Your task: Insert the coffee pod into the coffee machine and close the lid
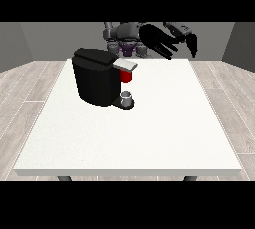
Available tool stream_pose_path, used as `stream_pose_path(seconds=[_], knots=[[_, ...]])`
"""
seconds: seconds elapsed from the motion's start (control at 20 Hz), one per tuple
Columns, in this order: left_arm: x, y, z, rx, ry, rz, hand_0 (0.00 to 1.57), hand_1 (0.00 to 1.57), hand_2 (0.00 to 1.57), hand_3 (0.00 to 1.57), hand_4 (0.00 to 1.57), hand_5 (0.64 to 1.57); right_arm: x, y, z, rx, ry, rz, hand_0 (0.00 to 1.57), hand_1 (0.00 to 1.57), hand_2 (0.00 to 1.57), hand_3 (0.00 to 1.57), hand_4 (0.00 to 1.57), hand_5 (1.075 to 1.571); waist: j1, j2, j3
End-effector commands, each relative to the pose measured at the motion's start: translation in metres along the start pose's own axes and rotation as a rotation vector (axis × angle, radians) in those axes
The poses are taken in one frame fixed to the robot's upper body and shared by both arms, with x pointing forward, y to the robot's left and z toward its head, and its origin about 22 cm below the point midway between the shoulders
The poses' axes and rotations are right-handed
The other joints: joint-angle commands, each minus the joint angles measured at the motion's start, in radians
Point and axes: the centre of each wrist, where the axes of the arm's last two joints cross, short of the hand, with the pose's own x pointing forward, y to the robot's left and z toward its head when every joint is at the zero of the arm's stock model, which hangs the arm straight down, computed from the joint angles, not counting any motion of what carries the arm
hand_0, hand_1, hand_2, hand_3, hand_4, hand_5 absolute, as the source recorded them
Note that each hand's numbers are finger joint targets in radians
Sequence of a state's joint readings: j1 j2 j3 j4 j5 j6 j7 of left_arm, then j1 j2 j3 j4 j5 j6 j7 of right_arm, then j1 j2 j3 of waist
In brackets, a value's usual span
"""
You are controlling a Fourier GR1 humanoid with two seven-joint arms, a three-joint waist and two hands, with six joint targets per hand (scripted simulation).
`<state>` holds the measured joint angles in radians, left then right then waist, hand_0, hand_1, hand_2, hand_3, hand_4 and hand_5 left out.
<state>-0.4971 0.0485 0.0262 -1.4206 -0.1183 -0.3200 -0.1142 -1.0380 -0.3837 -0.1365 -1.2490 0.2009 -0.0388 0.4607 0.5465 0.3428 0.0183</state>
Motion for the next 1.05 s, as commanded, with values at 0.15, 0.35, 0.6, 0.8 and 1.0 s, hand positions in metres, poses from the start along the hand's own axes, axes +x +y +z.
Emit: stream_pose_path(seconds=[0.15, 0.35, 0.6, 0.8, 1.0], knots=[[0.014, 0.015, -0.011, -0.041, -0.034, -0.029, 0.00, 0.00, 0.00, 0.00, 0.33, 1.571, 0.043, 0.036, -0.007, 0.055, -0.206, -0.075, 0.00, 0.00, 0.00, 0.00, 0.05, 1.571, 0.041, 0.062, -0.0188], [0.015, 0.003, -0.005, -0.013, -0.032, -0.010, 0.00, 0.00, 0.00, 0.00, 0.32, 1.571, 0.031, 0.031, -0.020, 0.080, -0.220, -0.090, 0.00, 0.00, 0.00, 0.00, 0.00, 1.571, 0.015, 0.050, -0.0184], [-0.016, 0.006, 0.023, 0.038, 0.049, 0.010, 0.00, 0.00, 0.00, 0.00, 0.33, 1.571, 0.020, 0.093, 0.000, 0.209, -0.255, -0.137, 0.00, 0.00, 0.00, 0.00, 0.00, 1.571, -0.057, -0.041, -0.0188], [-0.018, 0.020, 0.033, 0.074, 0.100, 0.035, 0.00, 0.00, 0.00, 0.00, 0.27, 1.571, 0.000, 0.112, 0.010, 0.314, -0.323, -0.170, 0.00, 0.00, 0.00, 0.00, 0.22, 1.571, -0.128, -0.090, -0.0182], [-0.048, 0.023, 0.065, 0.168, 0.169, 0.064, 0.00, 0.00, 0.00, 0.00, 0.27, 1.571, -0.020, 0.162, 0.043, 0.400, -0.313, -0.241, 0.00, 0.00, 0.00, 0.00, 0.26, 1.571, -0.227, -0.152, -0.0186]])
